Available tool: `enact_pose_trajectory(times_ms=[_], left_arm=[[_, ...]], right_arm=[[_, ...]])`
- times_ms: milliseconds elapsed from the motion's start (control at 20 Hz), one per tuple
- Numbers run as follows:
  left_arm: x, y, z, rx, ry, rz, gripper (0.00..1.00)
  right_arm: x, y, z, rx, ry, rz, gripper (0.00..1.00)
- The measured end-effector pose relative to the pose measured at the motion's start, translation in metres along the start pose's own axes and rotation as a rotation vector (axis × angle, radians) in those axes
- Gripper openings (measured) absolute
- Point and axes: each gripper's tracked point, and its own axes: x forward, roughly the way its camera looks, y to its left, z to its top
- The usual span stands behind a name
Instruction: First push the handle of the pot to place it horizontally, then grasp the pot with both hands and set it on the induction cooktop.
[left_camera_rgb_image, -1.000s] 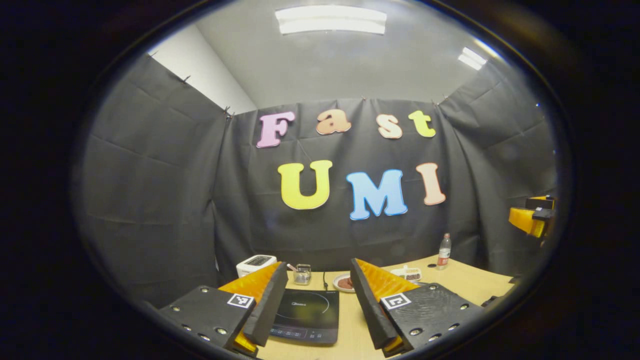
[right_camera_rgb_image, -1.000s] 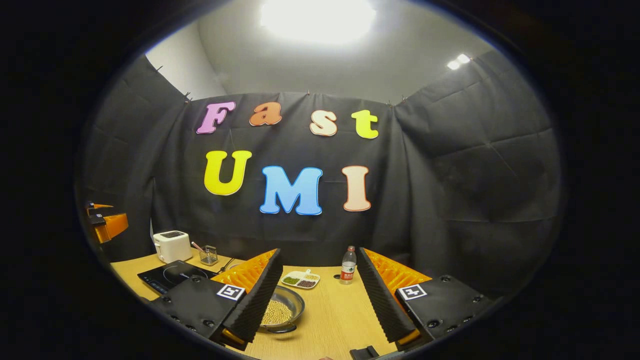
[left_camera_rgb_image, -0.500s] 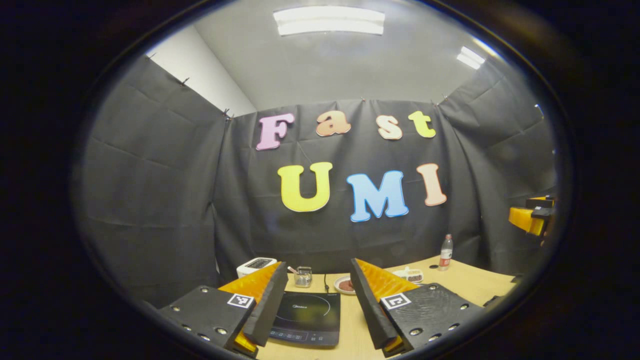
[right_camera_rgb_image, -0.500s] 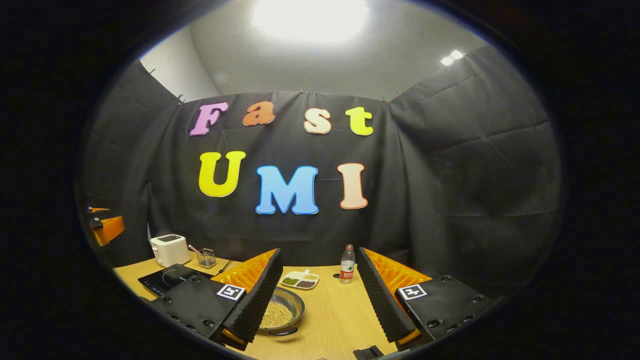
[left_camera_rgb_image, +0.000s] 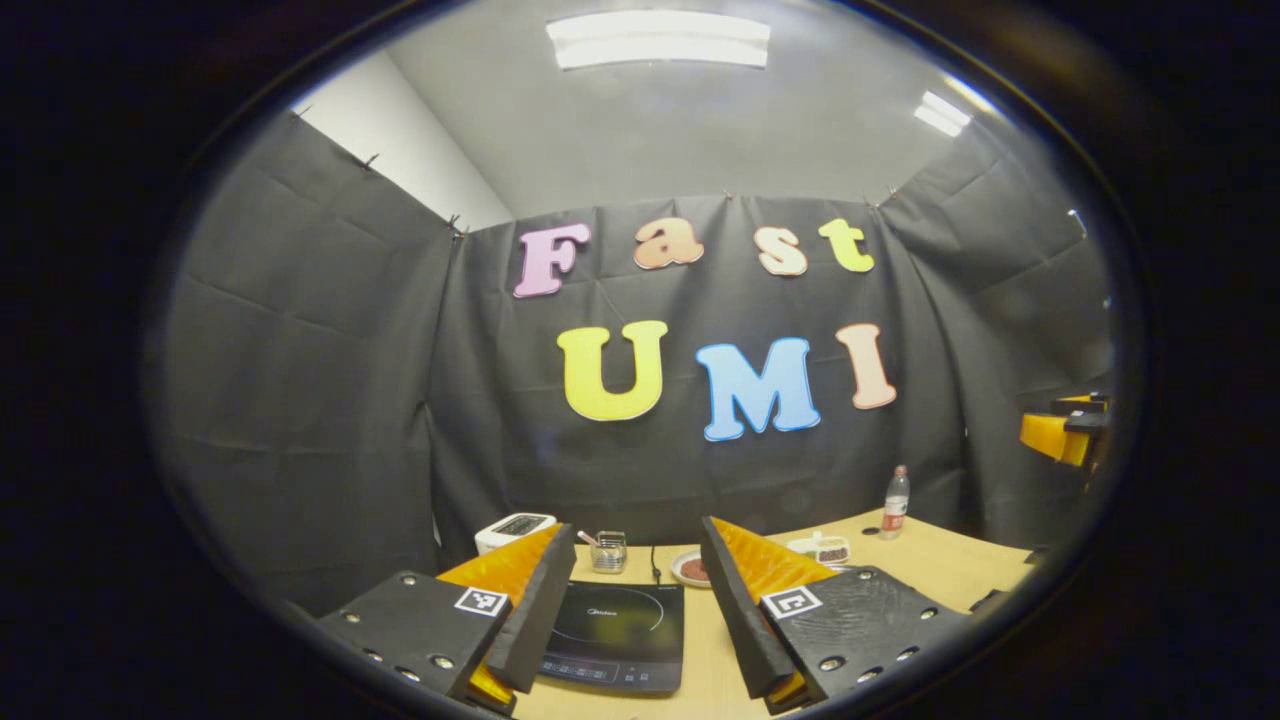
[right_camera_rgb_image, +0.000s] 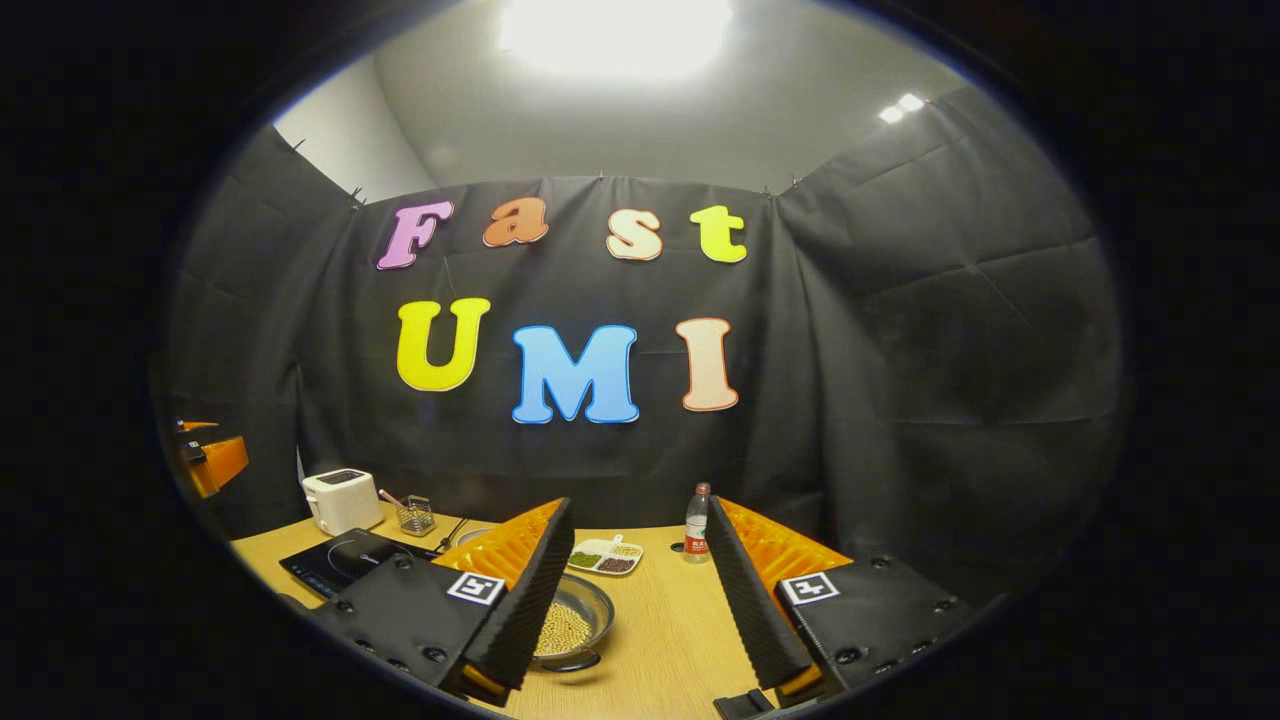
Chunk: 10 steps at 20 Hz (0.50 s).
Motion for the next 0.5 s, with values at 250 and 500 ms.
enact_pose_trajectory(times_ms=[250, 500], left_arm=[[0.0015, 0.0015, -0.0005, 0.0, 0.0, 0.001, 0.74], [0.002, 0.0045, -0.001, 0.0, -0.002, 0.003, 0.74]], right_arm=[[-0.0013, 0.0017, -0.0015, -0.001, 0.018, -0.003, 0.66], [0.0013, 0.005, -0.0009, -0.012, 0.009, 0.0, 0.3]])
